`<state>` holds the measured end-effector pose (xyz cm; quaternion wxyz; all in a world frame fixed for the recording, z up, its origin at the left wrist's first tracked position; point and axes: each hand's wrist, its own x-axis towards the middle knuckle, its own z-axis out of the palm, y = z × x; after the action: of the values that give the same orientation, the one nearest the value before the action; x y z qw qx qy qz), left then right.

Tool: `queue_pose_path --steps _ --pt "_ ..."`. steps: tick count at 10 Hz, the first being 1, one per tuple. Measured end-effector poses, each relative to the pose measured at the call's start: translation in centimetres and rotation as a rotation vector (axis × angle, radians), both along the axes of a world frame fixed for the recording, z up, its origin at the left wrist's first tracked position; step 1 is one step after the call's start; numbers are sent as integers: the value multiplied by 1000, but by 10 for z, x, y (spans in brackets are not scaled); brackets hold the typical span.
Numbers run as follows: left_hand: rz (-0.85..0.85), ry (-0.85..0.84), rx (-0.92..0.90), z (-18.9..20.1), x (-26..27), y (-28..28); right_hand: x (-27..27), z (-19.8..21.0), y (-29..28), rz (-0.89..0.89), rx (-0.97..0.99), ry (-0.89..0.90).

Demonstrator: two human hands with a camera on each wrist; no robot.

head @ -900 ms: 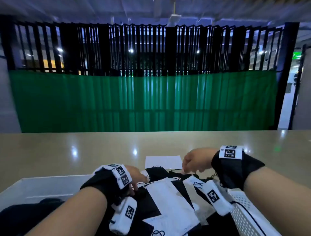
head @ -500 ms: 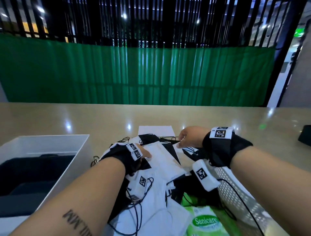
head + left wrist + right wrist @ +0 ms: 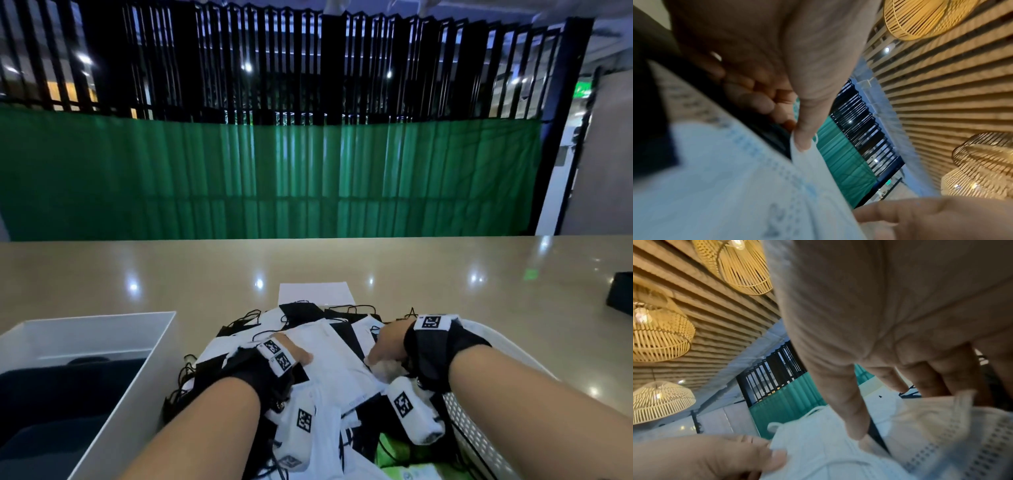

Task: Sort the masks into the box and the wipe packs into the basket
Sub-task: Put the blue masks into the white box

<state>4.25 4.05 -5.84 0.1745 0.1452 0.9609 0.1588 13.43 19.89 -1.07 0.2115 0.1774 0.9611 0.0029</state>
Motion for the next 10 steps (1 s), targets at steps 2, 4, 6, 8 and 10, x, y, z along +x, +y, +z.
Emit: queue_pose_path --steps 2,4,6,8,10 --pt "232 -205 933 9 -28 -7 -17 -18 10 -28 -73 100" --pt "344 -626 1593 13 -20 -27 -19 -7 21 -146 -194 391" --pt "363 -541 1685 9 -20 -22 -15 17 47 -316 -482 872" --pt "266 -510 1680 31 -9 -17 6 45 59 -357 -995 1245" --pt "91 -437 1630 63 12 -3 11 36 40 -255 -1069 978"
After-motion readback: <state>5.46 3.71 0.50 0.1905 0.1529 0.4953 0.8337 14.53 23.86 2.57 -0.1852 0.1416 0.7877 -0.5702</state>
